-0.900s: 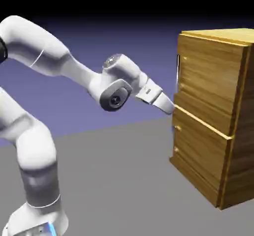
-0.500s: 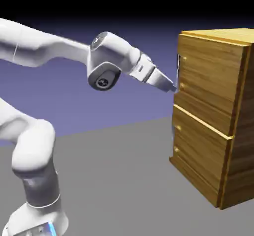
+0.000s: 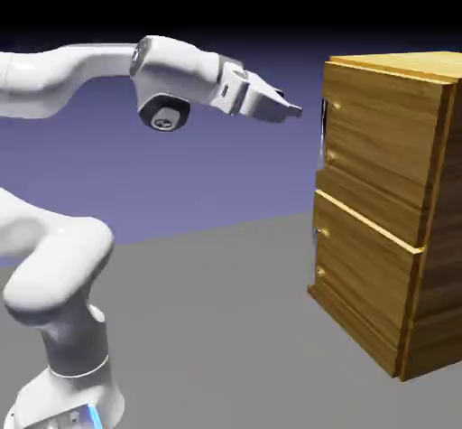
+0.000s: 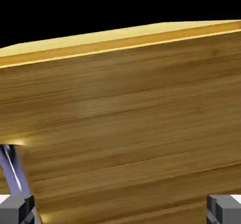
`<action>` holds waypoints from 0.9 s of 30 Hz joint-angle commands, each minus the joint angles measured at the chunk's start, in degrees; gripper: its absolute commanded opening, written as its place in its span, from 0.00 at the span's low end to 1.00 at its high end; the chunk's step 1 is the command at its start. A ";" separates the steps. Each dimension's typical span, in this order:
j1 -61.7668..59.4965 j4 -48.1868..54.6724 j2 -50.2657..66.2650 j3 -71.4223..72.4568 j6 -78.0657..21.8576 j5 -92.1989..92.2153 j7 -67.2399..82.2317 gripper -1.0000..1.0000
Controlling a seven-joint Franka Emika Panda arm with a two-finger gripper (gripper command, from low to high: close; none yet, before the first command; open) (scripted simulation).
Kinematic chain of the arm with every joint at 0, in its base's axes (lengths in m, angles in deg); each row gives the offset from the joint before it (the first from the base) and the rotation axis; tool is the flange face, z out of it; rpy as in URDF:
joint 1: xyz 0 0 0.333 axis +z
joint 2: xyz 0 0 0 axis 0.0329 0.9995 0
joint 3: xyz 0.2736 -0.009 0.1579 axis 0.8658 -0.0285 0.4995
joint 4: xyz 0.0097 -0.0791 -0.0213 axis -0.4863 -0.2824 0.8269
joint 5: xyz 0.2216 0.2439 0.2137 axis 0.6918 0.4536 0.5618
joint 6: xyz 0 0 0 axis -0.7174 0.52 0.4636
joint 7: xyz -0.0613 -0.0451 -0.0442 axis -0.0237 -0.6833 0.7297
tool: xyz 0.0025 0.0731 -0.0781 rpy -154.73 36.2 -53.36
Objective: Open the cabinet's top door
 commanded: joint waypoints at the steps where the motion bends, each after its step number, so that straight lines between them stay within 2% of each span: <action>1: -1.18 0.40 -0.91 1.24 -0.34 2.50 1.15 0.50; 27: -31.86 10.88 -24.47 33.52 -9.14 67.29 30.92 0.50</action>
